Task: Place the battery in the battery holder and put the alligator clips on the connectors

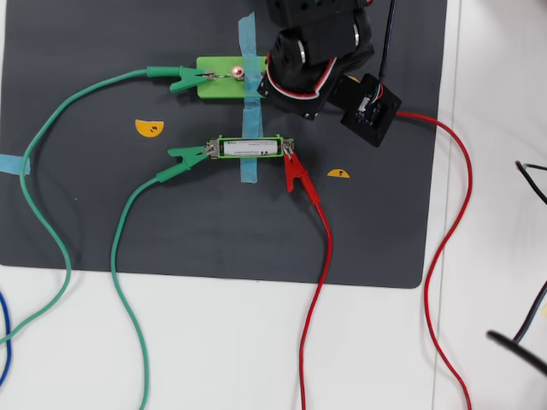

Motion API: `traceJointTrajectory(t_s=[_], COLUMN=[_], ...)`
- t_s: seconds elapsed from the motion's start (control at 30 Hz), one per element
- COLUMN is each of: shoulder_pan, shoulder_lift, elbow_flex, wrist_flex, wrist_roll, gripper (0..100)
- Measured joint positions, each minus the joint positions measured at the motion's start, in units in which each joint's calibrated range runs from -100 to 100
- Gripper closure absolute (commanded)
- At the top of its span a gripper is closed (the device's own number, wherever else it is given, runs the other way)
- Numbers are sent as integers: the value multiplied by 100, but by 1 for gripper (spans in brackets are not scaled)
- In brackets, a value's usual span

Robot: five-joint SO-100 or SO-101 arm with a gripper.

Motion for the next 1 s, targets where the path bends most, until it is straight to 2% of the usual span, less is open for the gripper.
traceJointTrajectory(t_s=[0.2, 0.33, 0.73, 1.0], shoulder_pan=[-101, -101, -336, -403], shoulder_lift=[0, -8, -8, -25], elbow_flex=[0, 0, 0, 258], wrist_flex=[-9, -9, -9, -86], wrist_roll=[16, 16, 0, 0], gripper=[77, 69, 57, 56])
